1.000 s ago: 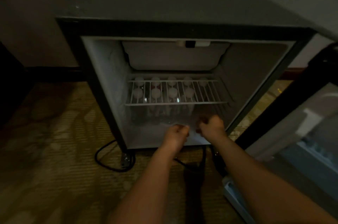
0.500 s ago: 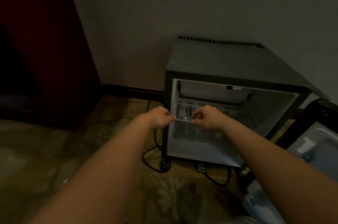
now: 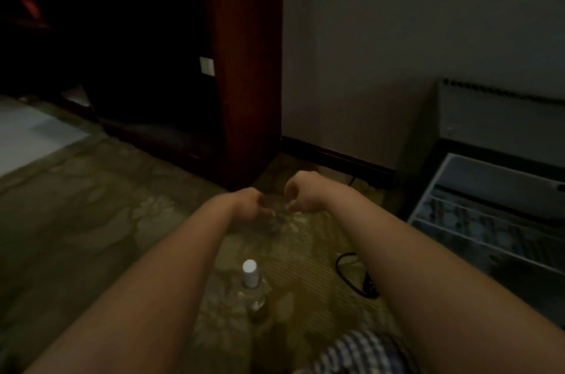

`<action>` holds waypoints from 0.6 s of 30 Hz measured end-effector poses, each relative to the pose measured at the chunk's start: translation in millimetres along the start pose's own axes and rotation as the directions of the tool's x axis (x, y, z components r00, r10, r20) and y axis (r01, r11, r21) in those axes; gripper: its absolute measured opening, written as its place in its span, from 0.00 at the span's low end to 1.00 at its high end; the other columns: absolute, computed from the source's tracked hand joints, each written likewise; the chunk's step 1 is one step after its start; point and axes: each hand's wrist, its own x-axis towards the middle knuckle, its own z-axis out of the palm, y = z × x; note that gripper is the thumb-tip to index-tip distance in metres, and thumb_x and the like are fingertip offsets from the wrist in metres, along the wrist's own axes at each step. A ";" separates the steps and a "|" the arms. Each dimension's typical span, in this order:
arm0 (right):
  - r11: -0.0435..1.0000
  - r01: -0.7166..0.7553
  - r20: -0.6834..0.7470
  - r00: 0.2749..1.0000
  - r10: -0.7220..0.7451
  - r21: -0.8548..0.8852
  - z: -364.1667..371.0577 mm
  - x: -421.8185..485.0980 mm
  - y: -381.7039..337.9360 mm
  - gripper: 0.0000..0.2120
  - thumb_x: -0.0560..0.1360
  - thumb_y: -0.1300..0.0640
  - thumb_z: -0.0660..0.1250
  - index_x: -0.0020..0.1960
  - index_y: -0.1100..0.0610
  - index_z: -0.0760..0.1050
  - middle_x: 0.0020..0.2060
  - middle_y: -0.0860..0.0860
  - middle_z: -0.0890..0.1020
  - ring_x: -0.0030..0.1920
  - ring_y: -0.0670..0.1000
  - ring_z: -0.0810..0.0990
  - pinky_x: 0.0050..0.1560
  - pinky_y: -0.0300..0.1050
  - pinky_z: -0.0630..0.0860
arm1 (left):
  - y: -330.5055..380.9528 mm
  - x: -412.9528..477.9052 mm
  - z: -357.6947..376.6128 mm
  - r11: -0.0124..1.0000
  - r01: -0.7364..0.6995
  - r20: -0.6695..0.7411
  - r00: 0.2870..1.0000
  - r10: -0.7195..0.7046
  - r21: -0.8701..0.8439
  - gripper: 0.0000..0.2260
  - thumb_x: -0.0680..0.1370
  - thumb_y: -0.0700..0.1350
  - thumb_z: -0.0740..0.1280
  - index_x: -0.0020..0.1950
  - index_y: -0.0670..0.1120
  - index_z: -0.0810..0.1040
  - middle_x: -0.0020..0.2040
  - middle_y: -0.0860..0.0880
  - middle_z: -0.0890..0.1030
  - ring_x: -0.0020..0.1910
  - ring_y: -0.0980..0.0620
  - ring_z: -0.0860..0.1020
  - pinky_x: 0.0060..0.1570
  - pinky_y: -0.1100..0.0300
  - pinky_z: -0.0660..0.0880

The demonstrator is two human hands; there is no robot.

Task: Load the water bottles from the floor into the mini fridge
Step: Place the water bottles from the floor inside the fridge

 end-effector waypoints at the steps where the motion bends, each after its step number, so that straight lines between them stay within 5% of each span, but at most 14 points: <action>1: 1.000 0.005 0.010 1.000 -0.005 0.008 7.4 7.6 -12.4 0.14 0.74 0.58 0.68 0.59 0.56 0.75 0.57 0.54 0.78 0.55 0.54 0.78 0.47 0.44 0.72 | -16.8 -1.5 0.6 1.000 0.029 0.017 0.999 -0.029 0.002 0.17 0.77 0.49 0.66 0.63 0.43 0.75 0.59 0.45 0.77 0.55 0.50 0.75 0.54 0.57 0.72; 10: 0.993 -0.102 0.128 0.987 0.094 0.056 113.8 50.3 -37.5 0.18 0.74 0.60 0.69 0.63 0.61 0.73 0.59 0.59 0.77 0.54 0.58 0.81 0.53 0.48 0.79 | -132.7 0.2 73.8 0.948 0.222 0.095 0.974 -0.205 -0.227 0.19 0.77 0.48 0.66 0.66 0.42 0.72 0.63 0.45 0.75 0.62 0.47 0.74 0.59 0.56 0.70; 18: 0.994 -0.102 0.191 0.976 0.107 -0.035 170.7 71.2 -3.7 0.20 0.75 0.55 0.68 0.66 0.57 0.72 0.64 0.58 0.74 0.62 0.57 0.74 0.55 0.46 0.72 | -175.4 11.8 155.9 0.834 0.234 0.056 0.970 -0.238 -0.499 0.29 0.75 0.43 0.69 0.74 0.44 0.62 0.70 0.41 0.68 0.68 0.45 0.70 0.65 0.55 0.69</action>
